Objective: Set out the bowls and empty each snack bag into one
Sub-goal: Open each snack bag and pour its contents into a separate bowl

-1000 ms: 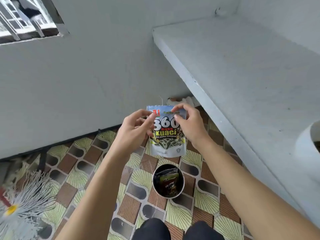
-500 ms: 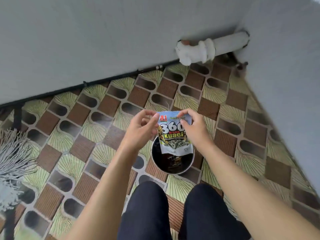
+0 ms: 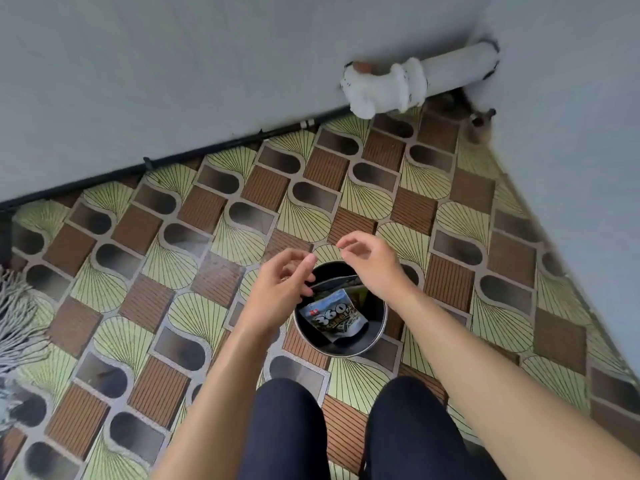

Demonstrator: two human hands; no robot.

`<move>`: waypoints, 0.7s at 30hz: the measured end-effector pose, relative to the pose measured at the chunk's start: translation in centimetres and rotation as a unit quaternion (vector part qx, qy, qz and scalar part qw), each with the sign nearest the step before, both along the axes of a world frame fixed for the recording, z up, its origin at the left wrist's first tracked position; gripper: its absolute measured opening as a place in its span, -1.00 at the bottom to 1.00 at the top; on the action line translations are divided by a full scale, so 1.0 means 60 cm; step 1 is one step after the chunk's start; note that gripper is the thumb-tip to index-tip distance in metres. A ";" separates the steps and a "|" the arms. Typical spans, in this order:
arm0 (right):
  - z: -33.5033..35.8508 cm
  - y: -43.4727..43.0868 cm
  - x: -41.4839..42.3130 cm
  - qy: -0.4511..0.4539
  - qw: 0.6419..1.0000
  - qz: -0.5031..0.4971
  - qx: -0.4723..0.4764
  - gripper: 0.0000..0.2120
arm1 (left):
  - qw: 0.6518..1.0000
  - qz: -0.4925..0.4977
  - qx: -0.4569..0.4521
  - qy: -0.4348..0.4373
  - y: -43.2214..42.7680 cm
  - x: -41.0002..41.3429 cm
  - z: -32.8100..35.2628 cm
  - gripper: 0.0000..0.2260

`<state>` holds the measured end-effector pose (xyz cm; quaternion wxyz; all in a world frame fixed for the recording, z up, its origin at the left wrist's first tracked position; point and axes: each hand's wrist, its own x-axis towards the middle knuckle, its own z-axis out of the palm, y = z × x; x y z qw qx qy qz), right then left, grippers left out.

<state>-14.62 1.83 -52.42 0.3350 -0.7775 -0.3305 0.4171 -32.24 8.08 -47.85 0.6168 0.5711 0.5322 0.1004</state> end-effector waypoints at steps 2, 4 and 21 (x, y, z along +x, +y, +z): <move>0.067 0.004 0.000 0.006 1.000 -0.003 0.017 -0.90 | 1.000 -0.007 0.017 -0.015 0.004 0.004 0.062 -0.80; 0.148 0.005 0.001 0.012 0.999 -0.003 0.039 -0.90 | 0.999 -0.020 0.035 -0.028 0.009 0.007 0.142 -0.81; 0.959 -0.100 0.039 -0.083 0.924 -0.117 0.354 -0.92 | 0.911 -0.169 0.298 -0.229 -0.036 0.094 0.888 -0.87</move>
